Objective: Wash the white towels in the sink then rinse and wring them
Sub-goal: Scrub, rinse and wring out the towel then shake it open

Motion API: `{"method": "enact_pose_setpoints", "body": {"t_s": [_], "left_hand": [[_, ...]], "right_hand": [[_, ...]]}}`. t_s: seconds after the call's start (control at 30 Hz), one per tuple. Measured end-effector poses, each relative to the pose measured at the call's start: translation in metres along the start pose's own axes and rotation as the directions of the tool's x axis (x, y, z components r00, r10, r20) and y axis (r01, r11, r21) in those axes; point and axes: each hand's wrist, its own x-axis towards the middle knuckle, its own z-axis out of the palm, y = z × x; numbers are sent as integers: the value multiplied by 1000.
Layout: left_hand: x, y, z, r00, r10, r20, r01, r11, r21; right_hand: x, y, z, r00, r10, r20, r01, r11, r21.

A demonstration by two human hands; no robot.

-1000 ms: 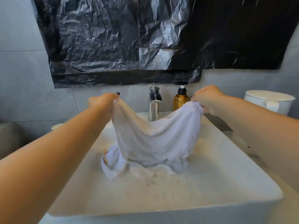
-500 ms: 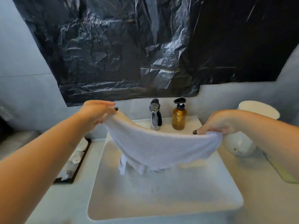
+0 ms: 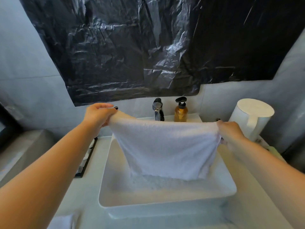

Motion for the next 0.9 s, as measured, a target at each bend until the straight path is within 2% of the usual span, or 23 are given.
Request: {"method": "enact_pose_setpoints", "body": {"t_s": [0.07,0.17,0.27,0.37,0.43,0.53,0.63,0.73,0.8,0.9], "left_hand": [[-1,-8,-3,1000,-7,-6,7,999,-47],[-1,-10,-6,1000,8,-7,-8,998,-64],[-1,-4,-11,991,69,114,-63,997,-50],[0,2,-18,947,172,270,-225,958,178],[4,5,-19,920,248,304,-359,845,397],[10,9,-18,881,320,347,-469,681,563],[16,9,-16,878,349,326,-477,609,634],[20,10,-14,909,344,236,-412,647,642],[20,11,-13,919,332,210,-386,665,640],[17,14,-15,908,361,212,-408,648,643]], "right_hand": [[1,-1,-1,999,-39,-34,42,994,96],[0,-18,-5,997,-82,-9,82,977,195],[-3,-43,-12,990,-130,-45,138,950,281],[-3,-65,-13,986,-127,-109,150,959,242],[-7,-78,-15,985,-125,-116,146,970,195],[-20,-88,-17,969,-227,-98,237,965,112],[-35,-85,-18,889,-436,-142,436,899,-32],[-46,-81,-20,759,-640,-122,632,769,-98],[-48,-79,-26,708,-701,-88,691,713,-120],[-47,-74,-35,667,-745,-5,732,656,-186]]}}
